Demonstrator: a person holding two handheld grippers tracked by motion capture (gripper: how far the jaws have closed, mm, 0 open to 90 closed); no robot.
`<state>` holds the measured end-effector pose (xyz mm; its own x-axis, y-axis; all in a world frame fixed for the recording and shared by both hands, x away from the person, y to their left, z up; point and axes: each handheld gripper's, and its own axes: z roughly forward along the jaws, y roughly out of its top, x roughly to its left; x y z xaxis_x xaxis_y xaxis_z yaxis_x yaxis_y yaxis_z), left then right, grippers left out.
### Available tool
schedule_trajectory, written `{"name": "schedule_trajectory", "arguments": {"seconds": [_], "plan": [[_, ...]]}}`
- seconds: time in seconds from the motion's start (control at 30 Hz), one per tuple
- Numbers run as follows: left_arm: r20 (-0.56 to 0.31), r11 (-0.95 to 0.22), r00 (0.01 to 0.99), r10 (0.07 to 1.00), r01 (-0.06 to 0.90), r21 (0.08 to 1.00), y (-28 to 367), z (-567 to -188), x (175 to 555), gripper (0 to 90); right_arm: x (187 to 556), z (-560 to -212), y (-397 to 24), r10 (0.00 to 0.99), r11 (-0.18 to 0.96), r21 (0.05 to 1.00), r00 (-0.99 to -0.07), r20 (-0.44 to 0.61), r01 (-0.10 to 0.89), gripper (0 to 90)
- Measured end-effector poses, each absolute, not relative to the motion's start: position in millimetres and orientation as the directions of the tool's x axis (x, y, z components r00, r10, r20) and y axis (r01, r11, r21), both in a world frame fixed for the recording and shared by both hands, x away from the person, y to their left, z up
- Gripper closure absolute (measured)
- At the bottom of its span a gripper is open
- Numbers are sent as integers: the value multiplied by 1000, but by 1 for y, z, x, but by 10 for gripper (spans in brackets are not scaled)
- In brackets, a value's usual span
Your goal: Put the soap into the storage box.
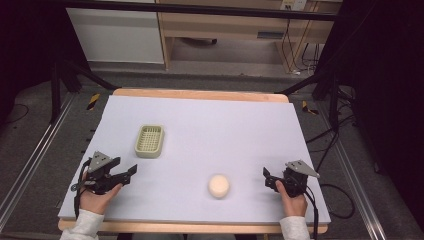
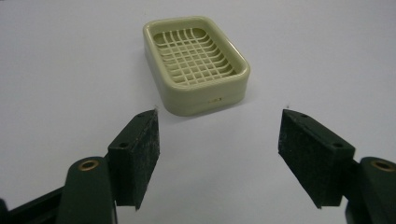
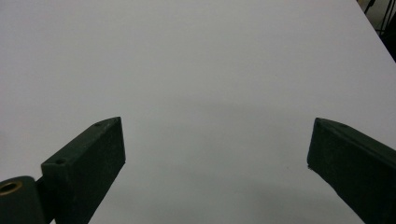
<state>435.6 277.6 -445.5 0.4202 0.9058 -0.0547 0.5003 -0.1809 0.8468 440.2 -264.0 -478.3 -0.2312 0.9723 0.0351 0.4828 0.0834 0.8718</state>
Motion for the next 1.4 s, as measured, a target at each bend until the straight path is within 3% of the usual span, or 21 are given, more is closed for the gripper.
{"name": "schedule_trajectory", "arguments": {"seconds": [1.4], "plan": [[-33, -267, 533, 845, 476, 838, 226, -435, 446, 252, 444, -476, -267, 969, 78, 867, -240, 49, 493, 46]]}}
